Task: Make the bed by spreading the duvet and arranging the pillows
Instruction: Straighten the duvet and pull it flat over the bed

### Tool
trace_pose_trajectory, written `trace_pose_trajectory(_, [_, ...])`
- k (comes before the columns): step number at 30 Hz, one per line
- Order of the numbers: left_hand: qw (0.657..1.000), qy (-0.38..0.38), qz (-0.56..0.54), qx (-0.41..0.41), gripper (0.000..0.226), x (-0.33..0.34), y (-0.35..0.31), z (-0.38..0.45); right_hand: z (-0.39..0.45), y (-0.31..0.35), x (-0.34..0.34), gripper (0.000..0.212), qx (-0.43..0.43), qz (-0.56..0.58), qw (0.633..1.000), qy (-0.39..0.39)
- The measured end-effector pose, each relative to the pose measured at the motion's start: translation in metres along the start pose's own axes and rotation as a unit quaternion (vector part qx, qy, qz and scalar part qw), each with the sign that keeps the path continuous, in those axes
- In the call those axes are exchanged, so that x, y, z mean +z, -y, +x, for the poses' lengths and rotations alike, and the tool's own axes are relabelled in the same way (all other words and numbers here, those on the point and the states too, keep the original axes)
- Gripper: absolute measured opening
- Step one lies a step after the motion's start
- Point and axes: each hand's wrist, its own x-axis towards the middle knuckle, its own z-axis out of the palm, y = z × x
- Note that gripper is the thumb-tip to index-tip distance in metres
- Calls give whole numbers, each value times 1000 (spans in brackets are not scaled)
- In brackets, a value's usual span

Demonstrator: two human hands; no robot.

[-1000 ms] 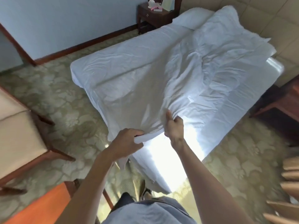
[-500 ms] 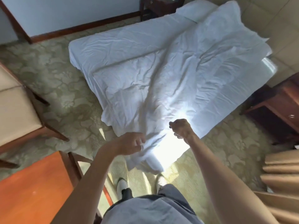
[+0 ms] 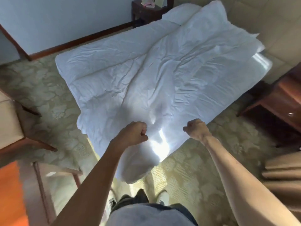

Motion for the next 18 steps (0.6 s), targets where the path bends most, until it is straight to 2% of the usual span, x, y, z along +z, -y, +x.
trace_pose_trajectory(4, [999, 29, 19, 42, 16, 27, -77, 30, 2, -64, -61, 32, 18, 36, 999, -25])
trace_pose_trajectory(10, [992, 34, 90, 80, 23, 35, -173, 98, 21, -126, -133, 38, -7, 50, 995, -87])
trace_pose_trajectory(18, [990, 67, 77, 97, 25, 93, -243, 178, 83, -191, -195, 39, -41, 44, 995, -84])
